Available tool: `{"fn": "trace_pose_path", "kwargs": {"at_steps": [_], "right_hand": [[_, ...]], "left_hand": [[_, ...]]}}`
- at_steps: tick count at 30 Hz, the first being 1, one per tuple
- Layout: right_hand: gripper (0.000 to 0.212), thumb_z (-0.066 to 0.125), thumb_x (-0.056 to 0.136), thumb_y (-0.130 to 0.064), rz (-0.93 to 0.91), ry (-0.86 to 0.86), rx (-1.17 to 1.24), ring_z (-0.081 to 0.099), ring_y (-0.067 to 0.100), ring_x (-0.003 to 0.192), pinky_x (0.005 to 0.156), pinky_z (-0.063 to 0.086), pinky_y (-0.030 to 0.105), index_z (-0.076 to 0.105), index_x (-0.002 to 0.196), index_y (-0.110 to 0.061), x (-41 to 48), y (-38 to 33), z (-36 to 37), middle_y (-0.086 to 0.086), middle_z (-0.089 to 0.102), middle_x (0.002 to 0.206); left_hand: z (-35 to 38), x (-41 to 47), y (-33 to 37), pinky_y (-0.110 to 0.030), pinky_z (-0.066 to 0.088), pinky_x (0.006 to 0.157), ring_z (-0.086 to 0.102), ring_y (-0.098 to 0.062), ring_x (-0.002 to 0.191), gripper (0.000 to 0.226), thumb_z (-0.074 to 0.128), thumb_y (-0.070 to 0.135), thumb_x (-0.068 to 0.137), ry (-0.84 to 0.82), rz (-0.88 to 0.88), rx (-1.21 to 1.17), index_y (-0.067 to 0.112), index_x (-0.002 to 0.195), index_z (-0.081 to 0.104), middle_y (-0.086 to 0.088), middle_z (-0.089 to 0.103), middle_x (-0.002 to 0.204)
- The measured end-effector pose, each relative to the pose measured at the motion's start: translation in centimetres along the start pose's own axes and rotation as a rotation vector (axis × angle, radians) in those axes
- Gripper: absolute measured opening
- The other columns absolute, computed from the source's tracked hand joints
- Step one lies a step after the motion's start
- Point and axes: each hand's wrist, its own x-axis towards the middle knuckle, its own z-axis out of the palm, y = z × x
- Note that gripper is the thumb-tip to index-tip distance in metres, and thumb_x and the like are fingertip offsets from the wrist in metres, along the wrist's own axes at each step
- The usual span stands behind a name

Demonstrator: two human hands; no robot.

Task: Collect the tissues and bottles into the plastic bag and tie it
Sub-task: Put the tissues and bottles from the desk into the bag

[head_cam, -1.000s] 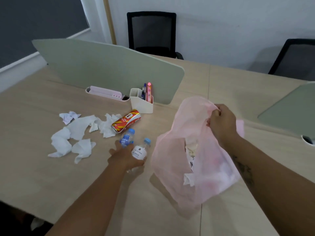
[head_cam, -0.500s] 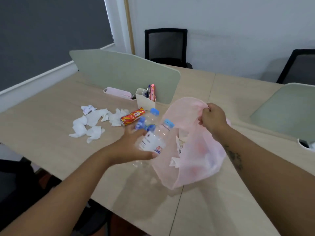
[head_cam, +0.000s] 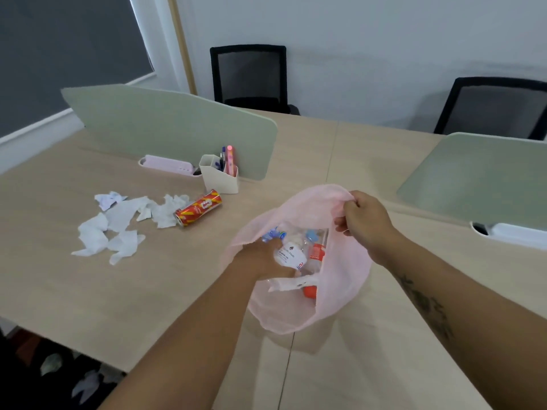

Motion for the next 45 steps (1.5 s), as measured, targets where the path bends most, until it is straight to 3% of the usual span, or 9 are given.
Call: {"fn": "trace_pose_path", "kwargs": {"at_steps": [3,7,10,15,19,25,32,38,45], "right_hand": [[0.033,0.03,0.09,-0.001,0.05,0.023,0.067,0.056,0.018,0.061,0.052,0.048,0.02,0.063,0.093,-0.004,0.8,-0.2,1.7,0.009,0.062,0.077],[0.033,0.03,0.089,-0.001,0.128,0.055,0.155,0.054,0.021,0.058,0.06,0.047,0.03,0.062,0.098,-0.001,3.0,-1.6,4.7,0.01,0.06,0.071],[0.033,0.028,0.092,-0.002,0.138,0.061,0.195,0.053,0.019,0.056,0.055,0.047,0.026,0.06,0.097,-0.007,4.5,-3.3,7.9,0.009,0.058,0.07],[0.032,0.029,0.092,-0.003,0.151,0.04,0.231,0.052,0.021,0.058,0.06,0.049,0.03,0.06,0.096,-0.009,6.8,-5.6,14.3,0.01,0.058,0.069],[0.033,0.03,0.091,-0.003,0.123,0.026,0.202,0.055,0.021,0.062,0.068,0.054,0.034,0.062,0.097,-0.01,8.4,-7.4,18.0,0.01,0.061,0.072],[0.034,0.031,0.089,-0.002,0.087,0.125,0.139,0.055,0.02,0.061,0.063,0.053,0.031,0.064,0.095,-0.006,11.4,-7.7,18.9,0.01,0.061,0.071],[0.031,0.033,0.092,-0.003,0.115,0.19,0.137,0.056,0.02,0.061,0.057,0.05,0.026,0.063,0.095,-0.008,13.2,-7.6,18.0,0.009,0.061,0.071],[0.034,0.031,0.092,-0.001,0.147,0.181,0.14,0.054,0.02,0.061,0.056,0.051,0.025,0.063,0.1,-0.007,14.8,-8.1,18.9,0.009,0.06,0.071],[0.034,0.031,0.094,-0.002,0.156,0.155,0.133,0.055,0.018,0.063,0.061,0.054,0.027,0.064,0.104,-0.005,15.1,-8.9,19.9,0.01,0.062,0.077]], "left_hand": [[0.7,2.0,0.5,-0.037,0.028,0.116,0.023,-0.016,0.148,0.109,0.069,0.077,0.063,-0.035,0.07,-0.12,0.046,0.152,0.015,0.012,0.018,0.161],[0.2,2.9,-1.9,-0.042,0.027,0.116,0.02,-0.027,0.147,0.095,0.059,0.08,0.07,0.055,0.136,0.067,0.052,0.151,0.017,0.007,0.006,0.165],[-0.9,1.8,-5.3,-0.035,0.039,0.104,0.034,-0.019,0.139,0.069,0.055,0.065,0.083,0.204,0.27,0.163,0.041,0.145,0.037,0.006,0.03,0.155],[-4.9,1.9,-12.9,-0.033,0.049,0.062,0.056,-0.022,0.101,0.044,0.054,0.057,0.08,0.654,0.282,0.251,0.024,0.108,0.063,0.001,0.059,0.103],[-8.6,4.9,-19.3,-0.039,0.051,0.071,0.055,-0.033,0.095,0.052,0.05,0.053,0.079,0.772,0.101,0.215,0.015,0.111,0.065,-0.008,0.062,0.105],[-10.4,10.4,-24.2,-0.046,0.037,0.105,0.035,-0.035,0.135,0.074,0.06,0.046,0.086,0.418,-0.168,0.157,0.023,0.15,0.032,-0.008,0.036,0.154],[-8.3,14.0,-25.7,-0.041,0.046,0.088,0.053,-0.031,0.113,0.058,0.063,0.045,0.086,0.437,-0.251,0.205,0.02,0.136,0.045,-0.009,0.06,0.126],[-10.1,8.3,-25.3,-0.035,0.055,0.088,0.058,-0.016,0.107,0.067,0.073,0.047,0.082,0.429,-0.161,-0.731,0.023,0.139,0.045,0.005,0.054,0.126],[-8.8,2.1,-22.5,-0.026,0.059,0.079,0.064,-0.012,0.105,0.064,0.077,0.041,0.08,0.156,0.044,-0.803,0.033,0.134,0.044,0.009,0.057,0.122]]}}
